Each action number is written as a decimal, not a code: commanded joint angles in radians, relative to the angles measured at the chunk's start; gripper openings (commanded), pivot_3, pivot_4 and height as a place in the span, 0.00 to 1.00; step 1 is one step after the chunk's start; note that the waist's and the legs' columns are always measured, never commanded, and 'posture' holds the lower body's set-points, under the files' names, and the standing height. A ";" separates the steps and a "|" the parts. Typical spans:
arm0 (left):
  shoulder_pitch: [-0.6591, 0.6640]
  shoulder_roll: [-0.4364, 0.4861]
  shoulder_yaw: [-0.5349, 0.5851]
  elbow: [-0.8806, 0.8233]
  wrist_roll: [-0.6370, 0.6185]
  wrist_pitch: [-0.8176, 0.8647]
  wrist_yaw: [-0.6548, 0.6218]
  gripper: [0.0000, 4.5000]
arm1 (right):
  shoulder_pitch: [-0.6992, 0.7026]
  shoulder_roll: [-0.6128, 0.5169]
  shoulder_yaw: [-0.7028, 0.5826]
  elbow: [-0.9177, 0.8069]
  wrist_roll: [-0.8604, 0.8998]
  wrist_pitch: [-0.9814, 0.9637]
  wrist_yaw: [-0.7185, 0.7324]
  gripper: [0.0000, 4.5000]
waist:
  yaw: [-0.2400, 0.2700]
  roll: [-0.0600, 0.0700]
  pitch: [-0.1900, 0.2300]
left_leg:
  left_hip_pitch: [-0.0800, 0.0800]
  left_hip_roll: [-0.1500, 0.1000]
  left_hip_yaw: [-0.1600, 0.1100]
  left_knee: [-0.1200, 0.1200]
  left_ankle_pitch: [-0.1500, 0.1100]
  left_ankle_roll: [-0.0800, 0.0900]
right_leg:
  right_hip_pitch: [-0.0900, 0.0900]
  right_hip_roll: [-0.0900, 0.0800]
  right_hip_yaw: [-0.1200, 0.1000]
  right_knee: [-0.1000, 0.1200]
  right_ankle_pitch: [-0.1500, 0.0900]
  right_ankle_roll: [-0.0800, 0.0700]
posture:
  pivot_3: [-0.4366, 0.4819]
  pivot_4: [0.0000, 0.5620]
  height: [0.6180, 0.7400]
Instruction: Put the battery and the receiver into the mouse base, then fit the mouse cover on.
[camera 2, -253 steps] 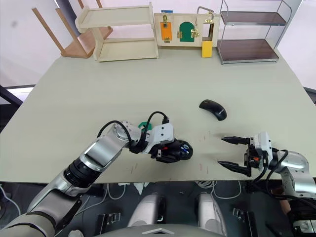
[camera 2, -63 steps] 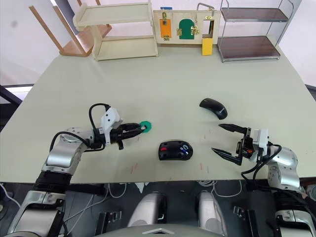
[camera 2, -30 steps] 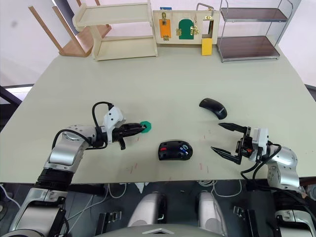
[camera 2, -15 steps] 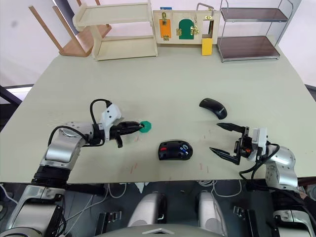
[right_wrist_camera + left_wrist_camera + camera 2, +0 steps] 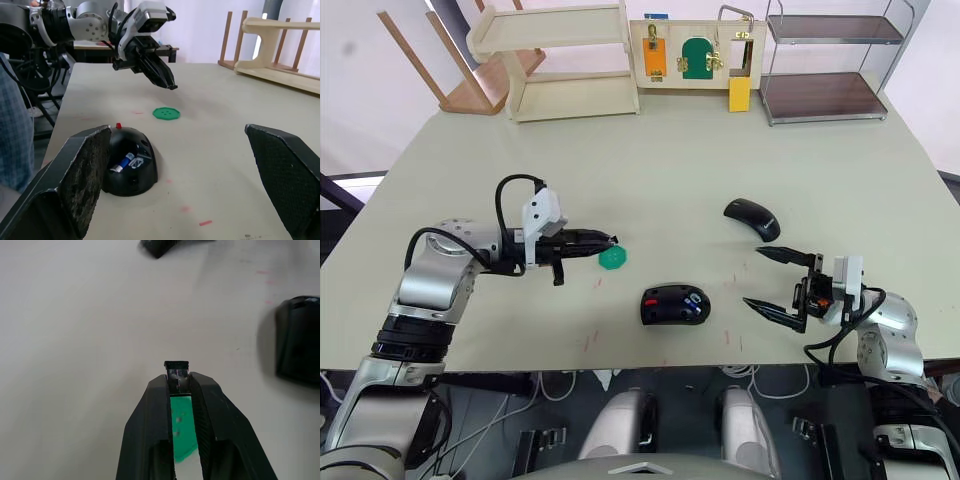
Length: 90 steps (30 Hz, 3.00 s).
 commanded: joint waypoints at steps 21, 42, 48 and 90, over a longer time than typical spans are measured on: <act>-0.058 -0.034 -0.122 -0.136 0.003 -0.164 -0.084 0.01 | -0.092 -0.206 0.018 -0.459 0.207 0.841 -0.405 1.00 | 0.002 0.000 0.001 | -0.008 0.000 -0.002 0.000 0.000 0.000 | -0.007 0.000 -0.001 0.000 0.000 0.000 | 0.48 0.27 1.00; -0.031 -0.047 -0.158 -0.203 -0.010 -0.143 -0.086 0.01 | -0.417 -0.001 -0.099 -0.243 0.768 1.811 -1.141 1.00 | 0.000 -0.001 0.001 | -0.015 -0.001 -0.009 0.002 0.000 0.000 | -0.009 0.000 -0.008 -0.002 0.000 0.000 | 0.48 0.27 1.00; -0.048 -0.058 -0.179 -0.199 -0.012 -0.140 -0.099 0.01 | -0.412 0.037 -0.072 -0.185 0.952 1.812 -1.338 1.00 | -0.001 -0.001 0.001 | -0.016 -0.001 -0.009 0.001 0.000 0.000 | -0.009 0.000 -0.007 -0.003 0.000 0.000 | 0.48 0.27 1.00; -0.061 -0.088 -0.206 -0.200 -0.015 -0.143 -0.127 0.01 | -0.356 -0.123 0.274 -0.318 1.377 1.466 -1.595 0.01 | -0.002 -0.001 0.001 | -0.016 -0.001 -0.009 0.001 0.000 0.000 | -0.009 0.000 -0.008 -0.003 0.000 0.000 | 0.48 0.27 1.00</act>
